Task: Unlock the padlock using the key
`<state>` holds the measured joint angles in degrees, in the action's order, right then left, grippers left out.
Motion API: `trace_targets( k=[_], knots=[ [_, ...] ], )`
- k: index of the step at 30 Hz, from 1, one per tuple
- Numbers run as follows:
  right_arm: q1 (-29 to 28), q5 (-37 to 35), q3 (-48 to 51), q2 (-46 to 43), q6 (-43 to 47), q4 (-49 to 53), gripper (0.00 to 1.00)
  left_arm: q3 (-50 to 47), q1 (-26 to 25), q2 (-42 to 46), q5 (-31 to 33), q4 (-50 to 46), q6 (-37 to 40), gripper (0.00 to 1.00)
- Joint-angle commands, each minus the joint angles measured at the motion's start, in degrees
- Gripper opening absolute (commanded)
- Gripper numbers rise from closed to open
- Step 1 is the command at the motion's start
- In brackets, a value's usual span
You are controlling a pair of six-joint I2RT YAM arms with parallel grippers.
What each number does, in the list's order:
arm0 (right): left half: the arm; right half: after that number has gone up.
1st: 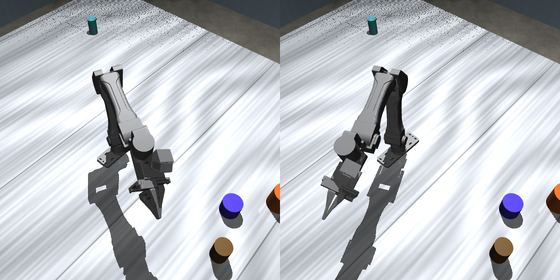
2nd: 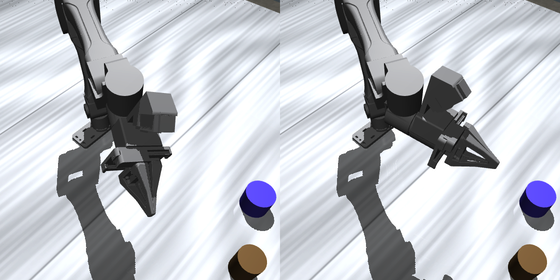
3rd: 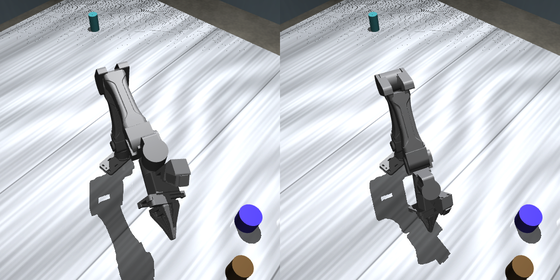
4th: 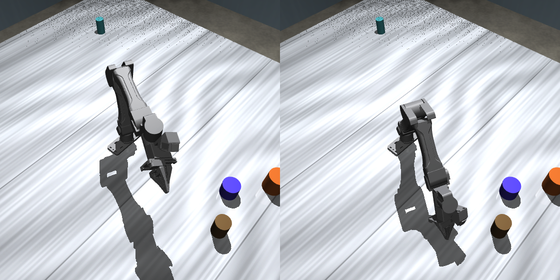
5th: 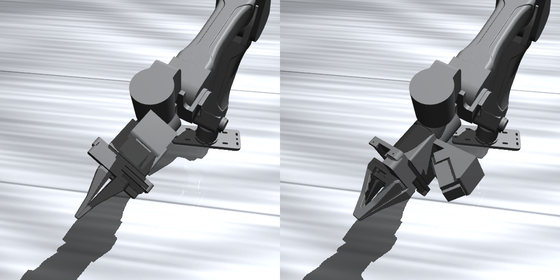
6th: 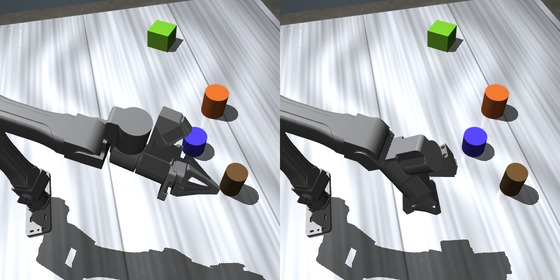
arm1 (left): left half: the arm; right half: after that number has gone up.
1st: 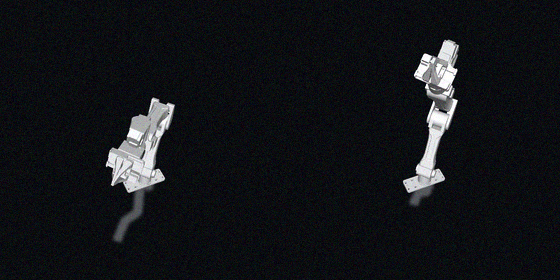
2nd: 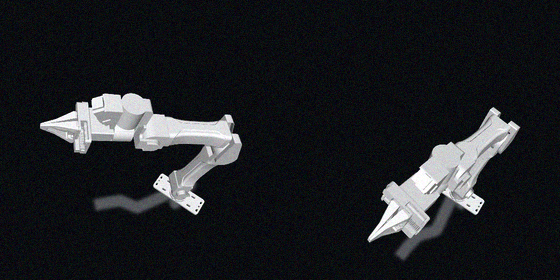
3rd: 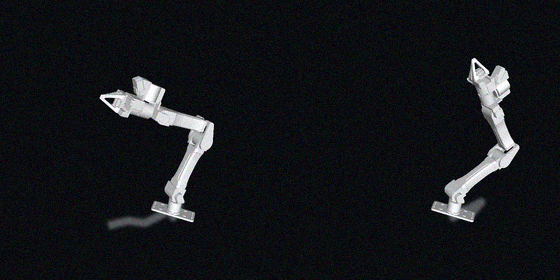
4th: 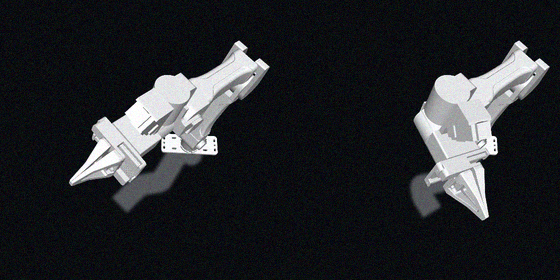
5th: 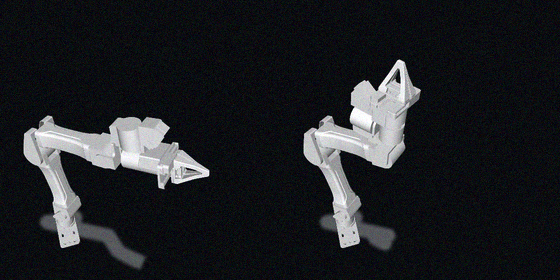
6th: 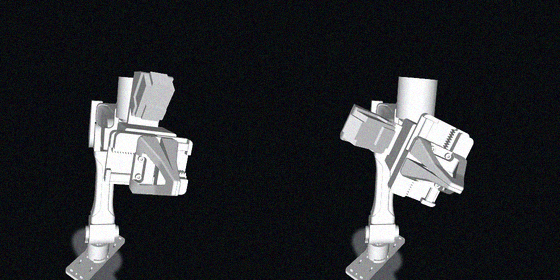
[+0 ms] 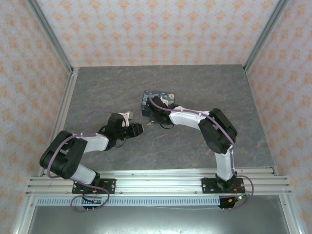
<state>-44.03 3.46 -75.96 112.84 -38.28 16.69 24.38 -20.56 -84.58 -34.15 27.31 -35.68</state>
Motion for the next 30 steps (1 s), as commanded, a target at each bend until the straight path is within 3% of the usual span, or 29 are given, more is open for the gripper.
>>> trace_targets(
  k=[1,4,12,30],
  knots=[
    [1.6,3.9,1.1,-3.5,-2.8,-1.8,0.00,2.4,0.5,1.5,-1.4,1.2,3.5,0.36],
    [2.9,6.7,2.4,-4.7,-5.1,-3.4,0.00,4.8,0.5,-1.4,-3.6,2.4,2.5,0.37],
    [4.9,11.6,3.5,-5.4,-9.4,-5.9,0.00,5.6,0.2,-11.7,-5.8,21.0,-9.4,0.37],
    [5.8,16.6,3.7,-5.4,-14.3,-8.5,0.00,7.5,-0.8,-18.8,-6.9,27.4,-11.7,0.31]
  ],
)
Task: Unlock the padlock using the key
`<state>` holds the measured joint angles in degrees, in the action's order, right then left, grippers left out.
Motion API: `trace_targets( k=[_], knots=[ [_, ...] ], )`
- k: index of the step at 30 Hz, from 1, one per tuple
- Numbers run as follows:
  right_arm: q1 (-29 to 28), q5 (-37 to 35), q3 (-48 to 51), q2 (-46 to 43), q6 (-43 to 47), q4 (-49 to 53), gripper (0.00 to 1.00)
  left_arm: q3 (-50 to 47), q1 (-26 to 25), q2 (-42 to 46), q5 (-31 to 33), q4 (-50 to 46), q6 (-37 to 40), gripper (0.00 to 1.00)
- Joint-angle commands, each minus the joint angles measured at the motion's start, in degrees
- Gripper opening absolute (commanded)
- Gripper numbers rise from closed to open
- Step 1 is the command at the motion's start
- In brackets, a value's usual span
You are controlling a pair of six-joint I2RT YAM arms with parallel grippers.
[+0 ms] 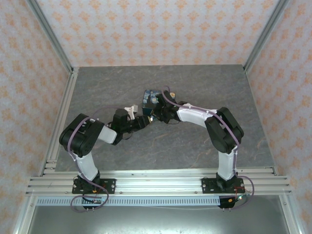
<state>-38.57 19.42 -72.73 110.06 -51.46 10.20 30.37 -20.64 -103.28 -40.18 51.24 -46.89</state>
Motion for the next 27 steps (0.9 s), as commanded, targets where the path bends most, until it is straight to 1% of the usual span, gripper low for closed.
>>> trace_targets(
  k=[1,6,10,11,14,16,20,24,27],
  knots=[
    [0.3,0.7,0.5,-2.7,-1.2,-2.1,0.00,1.6,-0.7,-0.1,-0.9,3.2,-0.3,0.31],
    [0.6,1.4,0.8,-2.7,-2.2,-2.8,0.00,2.0,-0.7,-0.8,-1.3,2.8,0.2,0.31],
    [0.7,1.9,0.8,-2.8,-2.8,-3.0,0.00,2.3,-0.7,-2.0,-1.8,3.9,-0.4,0.31],
    [0.7,2.0,0.8,-2.9,-3.0,-3.1,0.00,2.5,-0.7,-2.3,-2.0,5.6,-0.6,0.31],
    [0.9,2.3,1.0,-2.9,-3.7,-3.5,0.00,2.9,-0.7,-2.7,-2.5,6.3,-0.7,0.29],
    [0.9,2.5,1.0,-2.9,-4.1,-3.7,0.00,3.0,-0.7,-2.7,-2.8,6.2,-0.6,0.26],
    [1.0,2.8,1.1,-2.8,-4.9,-4.2,0.00,3.3,-0.7,-2.6,-3.6,5.9,0.0,0.16],
    [1.3,3.5,1.5,-2.9,-6.5,-5.1,0.00,3.5,-1.0,-1.8,-4.2,4.7,1.9,0.01],
    [1.3,4.0,1.1,-2.9,-6.7,-4.9,0.00,3.8,-1.7,0.1,-3.3,-0.5,5.8,0.00]
  ],
)
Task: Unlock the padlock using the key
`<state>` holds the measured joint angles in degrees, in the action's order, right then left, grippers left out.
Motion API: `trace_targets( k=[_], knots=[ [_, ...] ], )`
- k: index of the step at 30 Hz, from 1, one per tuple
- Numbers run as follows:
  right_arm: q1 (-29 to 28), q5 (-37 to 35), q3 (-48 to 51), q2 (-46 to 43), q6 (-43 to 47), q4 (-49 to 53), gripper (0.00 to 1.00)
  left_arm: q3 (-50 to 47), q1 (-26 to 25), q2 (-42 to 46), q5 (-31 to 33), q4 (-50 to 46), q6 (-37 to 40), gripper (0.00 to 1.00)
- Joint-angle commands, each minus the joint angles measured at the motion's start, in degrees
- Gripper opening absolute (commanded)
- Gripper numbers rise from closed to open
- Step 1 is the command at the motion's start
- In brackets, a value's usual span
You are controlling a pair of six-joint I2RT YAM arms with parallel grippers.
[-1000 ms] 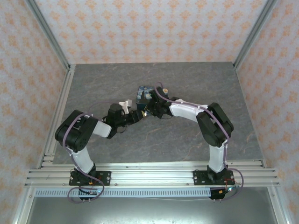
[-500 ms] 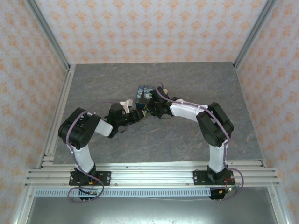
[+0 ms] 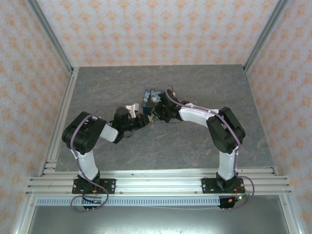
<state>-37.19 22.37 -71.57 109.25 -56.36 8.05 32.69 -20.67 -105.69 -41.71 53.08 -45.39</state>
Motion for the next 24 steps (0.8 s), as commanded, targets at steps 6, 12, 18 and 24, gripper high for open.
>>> trace_targets(
  k=[6,12,18,24],
  knots=[
    [-0.1,2.6,-1.1,-1.8,-1.7,-1.2,0.00,2.9,-4.5,7.8,2.3,-12.0,14.3,0.00],
    [-0.1,3.7,-2.4,-1.9,-1.7,0.4,0.00,4.8,-8.8,14.0,11.1,-24.4,28.9,0.00],
    [0.0,6.0,-3.4,-1.8,-2.9,1.1,0.00,4.2,-12.0,18.0,20.3,-29.7,36.8,0.00],
    [0.0,7.8,-3.8,-1.7,-3.8,1.3,0.00,3.1,-16.3,19.3,30.3,-31.0,41.6,0.00]
  ],
)
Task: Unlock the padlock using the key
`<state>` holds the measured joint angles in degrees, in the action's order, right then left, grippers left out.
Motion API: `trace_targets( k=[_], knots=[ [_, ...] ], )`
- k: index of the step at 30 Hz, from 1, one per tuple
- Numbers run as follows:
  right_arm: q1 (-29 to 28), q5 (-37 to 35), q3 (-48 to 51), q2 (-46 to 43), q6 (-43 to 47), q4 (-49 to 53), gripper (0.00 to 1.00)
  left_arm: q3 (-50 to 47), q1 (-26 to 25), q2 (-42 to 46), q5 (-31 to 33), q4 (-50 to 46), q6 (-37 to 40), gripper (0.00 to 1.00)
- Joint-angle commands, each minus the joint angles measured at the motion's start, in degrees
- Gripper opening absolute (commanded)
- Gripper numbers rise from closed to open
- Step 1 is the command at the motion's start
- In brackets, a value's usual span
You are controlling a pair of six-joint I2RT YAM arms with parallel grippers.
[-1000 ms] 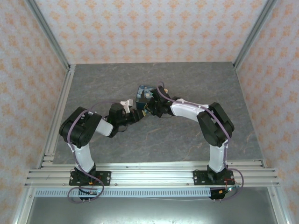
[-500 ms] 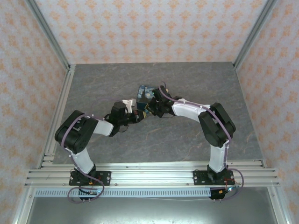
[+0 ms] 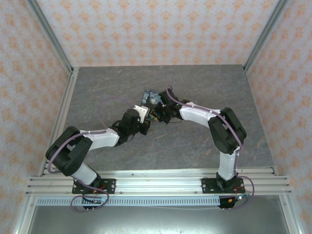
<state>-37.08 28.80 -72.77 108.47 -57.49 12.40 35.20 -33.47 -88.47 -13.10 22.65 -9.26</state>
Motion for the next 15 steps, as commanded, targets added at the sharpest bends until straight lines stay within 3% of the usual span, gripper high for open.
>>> trace_targets(
  k=[1,15],
  knots=[
    [-0.1,1.7,-2.8,-0.8,-2.5,-2.7,0.00,0.5,-4.1,2.3,3.4,-0.9,6.3,0.00],
    [-0.1,5.0,-4.8,0.7,-0.5,2.2,0.00,2.5,-13.8,0.2,17.0,-7.5,21.4,0.00]
  ],
)
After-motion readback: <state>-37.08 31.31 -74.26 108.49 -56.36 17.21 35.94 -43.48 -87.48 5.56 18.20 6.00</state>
